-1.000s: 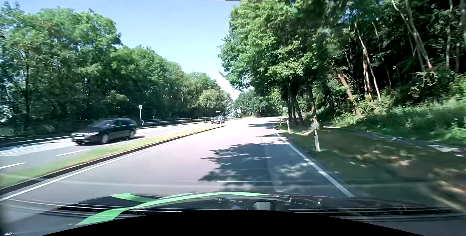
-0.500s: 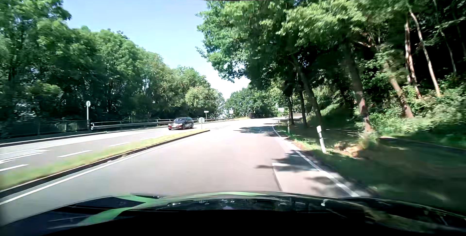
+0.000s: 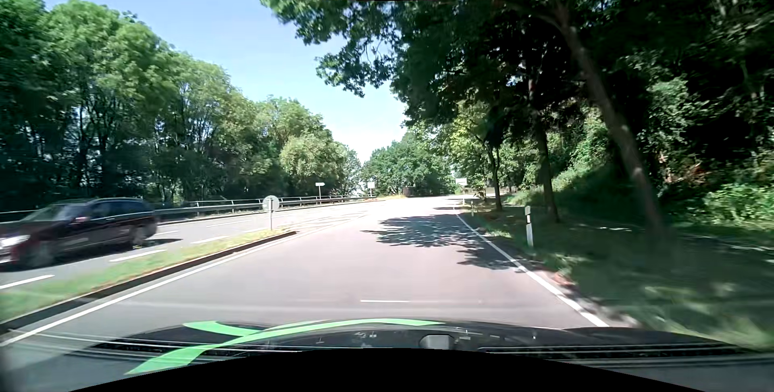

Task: Follow the waypoints while adhering to traffic rules and regulations

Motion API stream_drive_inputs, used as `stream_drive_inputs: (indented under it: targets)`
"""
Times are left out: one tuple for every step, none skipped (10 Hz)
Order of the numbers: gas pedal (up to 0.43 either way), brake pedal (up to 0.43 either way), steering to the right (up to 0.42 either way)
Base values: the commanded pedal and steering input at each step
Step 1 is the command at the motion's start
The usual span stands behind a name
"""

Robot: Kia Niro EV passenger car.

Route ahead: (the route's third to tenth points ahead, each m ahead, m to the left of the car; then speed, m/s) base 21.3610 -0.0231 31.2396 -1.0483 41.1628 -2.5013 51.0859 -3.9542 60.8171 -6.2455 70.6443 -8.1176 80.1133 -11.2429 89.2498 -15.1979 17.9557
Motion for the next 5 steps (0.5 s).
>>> stream_drive_inputs:
  targets:
    - [0.24,0.0,0.011]
    - [0.24,0.0,0.012]
    - [0.24,0.0,0.012]
    - [0.228,0.0,0.012]
    - [0.209,0.0,0.012]
